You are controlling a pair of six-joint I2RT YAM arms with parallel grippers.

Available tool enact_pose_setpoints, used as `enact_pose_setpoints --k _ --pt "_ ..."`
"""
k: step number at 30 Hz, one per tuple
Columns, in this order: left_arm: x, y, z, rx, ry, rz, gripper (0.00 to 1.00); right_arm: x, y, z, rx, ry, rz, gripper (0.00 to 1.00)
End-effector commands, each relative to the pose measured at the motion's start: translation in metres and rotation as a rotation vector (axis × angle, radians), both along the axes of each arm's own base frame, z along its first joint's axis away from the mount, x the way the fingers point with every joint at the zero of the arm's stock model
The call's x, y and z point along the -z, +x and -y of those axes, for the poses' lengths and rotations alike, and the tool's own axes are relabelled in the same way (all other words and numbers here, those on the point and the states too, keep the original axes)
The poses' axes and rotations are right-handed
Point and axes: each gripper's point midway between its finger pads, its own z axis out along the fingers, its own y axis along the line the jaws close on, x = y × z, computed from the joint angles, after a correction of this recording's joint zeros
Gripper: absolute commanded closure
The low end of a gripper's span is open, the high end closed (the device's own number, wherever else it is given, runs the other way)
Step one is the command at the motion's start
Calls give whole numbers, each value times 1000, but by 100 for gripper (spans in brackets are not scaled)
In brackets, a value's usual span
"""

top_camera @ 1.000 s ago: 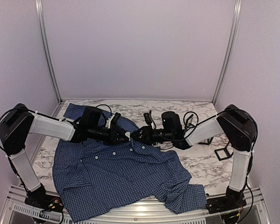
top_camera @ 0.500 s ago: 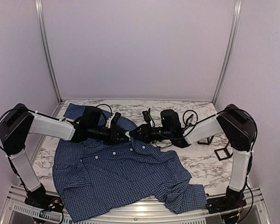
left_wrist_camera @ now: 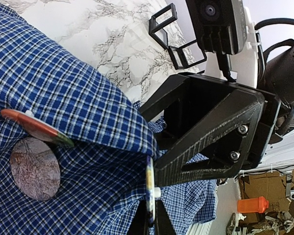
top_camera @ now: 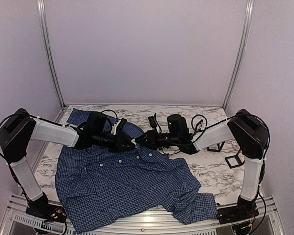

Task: Remove the brooch from the garment
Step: Open the brooch with the flattened clothing.

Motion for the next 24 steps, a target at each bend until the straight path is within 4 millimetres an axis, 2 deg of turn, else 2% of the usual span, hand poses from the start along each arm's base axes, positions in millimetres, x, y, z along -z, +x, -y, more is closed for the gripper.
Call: enact_pose_setpoints --k 1,4,8,16,21,24 --pt "-22 8 13 24 -56 56 100 15 -8 -8 -18 -81 4 63" --pt "-19 9 11 16 -49 48 100 14 -8 -5 -16 -68 -1 62" --pt "-15 8 8 12 -45 41 100 1 -4 7 -7 35 -34 62" --pt "-12 5 7 14 -70 18 100 -9 -13 13 -19 73 -33 51" --pt "-15 6 9 16 -90 28 100 -4 -15 10 -34 94 -59 48" --pt "-15 6 9 17 -96 32 100 -8 -11 3 -47 121 -65 48"
